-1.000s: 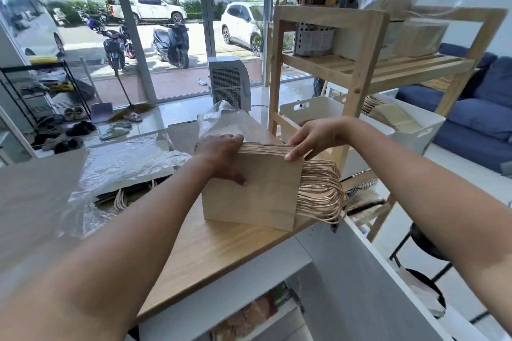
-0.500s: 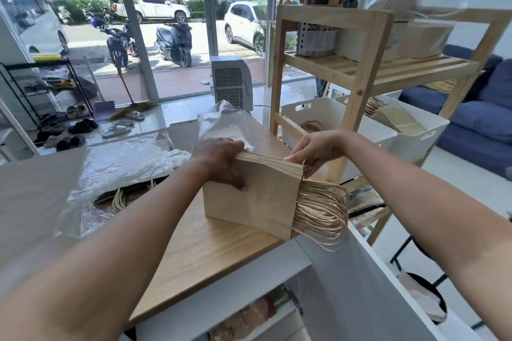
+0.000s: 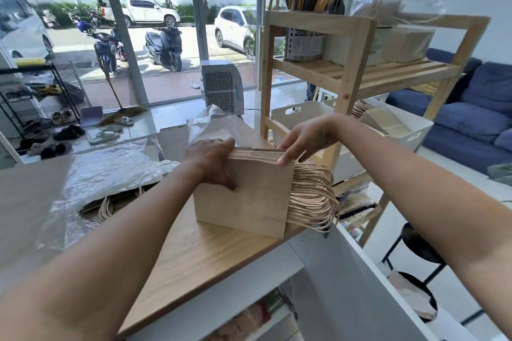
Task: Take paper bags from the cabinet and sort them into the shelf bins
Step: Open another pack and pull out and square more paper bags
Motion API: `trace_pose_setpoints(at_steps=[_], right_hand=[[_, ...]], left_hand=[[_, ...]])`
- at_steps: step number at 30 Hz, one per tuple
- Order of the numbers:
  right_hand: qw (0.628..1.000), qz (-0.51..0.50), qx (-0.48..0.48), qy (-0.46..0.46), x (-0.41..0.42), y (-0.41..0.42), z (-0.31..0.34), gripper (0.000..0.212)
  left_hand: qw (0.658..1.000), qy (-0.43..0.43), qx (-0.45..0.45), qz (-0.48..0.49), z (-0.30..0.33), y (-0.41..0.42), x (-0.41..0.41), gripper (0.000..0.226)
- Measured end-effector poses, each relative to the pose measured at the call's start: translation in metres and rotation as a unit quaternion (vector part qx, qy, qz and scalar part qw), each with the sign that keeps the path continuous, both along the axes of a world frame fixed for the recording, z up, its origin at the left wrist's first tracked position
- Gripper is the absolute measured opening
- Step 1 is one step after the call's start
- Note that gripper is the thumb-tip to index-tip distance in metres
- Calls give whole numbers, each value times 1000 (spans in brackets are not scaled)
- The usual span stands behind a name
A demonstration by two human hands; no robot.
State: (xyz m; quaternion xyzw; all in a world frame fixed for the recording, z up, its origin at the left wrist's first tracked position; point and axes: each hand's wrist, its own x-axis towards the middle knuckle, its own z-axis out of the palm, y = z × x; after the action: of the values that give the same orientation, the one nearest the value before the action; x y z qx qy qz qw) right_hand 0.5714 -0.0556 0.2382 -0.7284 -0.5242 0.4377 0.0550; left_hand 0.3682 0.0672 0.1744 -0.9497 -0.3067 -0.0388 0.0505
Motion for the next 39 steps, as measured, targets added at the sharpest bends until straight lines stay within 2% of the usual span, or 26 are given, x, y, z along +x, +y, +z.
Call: trace_pose_setpoints(at_steps=[5,10,17,24,26,29,37,39], right_hand=[[998,-34,3,51,13,-1,-7,16],[998,-35,7,48,15,6,-5,7],[997,-52,27,50,20,10,-7,11],[998,-45,-11,47,13,11,1,36],[999,-17,-33,18,8,11,4,32],[998,1,-53,-15,2,12,7,38],[997,-24,-73,-20,5,25,11,34],[997,-29,-75,-13,9,26,8,26]], left_hand=[[1000,1,6,0,1,4,3,79],[1000,0,11,4,0,5,7,77],[1000,-1,11,3,-1,4,8,78],[1000,1,6,-5,0,7,8,79],[1000,-2,5,-8,0,8,8,78],[1000,-2,5,-10,0,8,8,77],[1000,-2,2,-13,0,6,7,77],[1000,1,6,-11,0,5,8,77]])
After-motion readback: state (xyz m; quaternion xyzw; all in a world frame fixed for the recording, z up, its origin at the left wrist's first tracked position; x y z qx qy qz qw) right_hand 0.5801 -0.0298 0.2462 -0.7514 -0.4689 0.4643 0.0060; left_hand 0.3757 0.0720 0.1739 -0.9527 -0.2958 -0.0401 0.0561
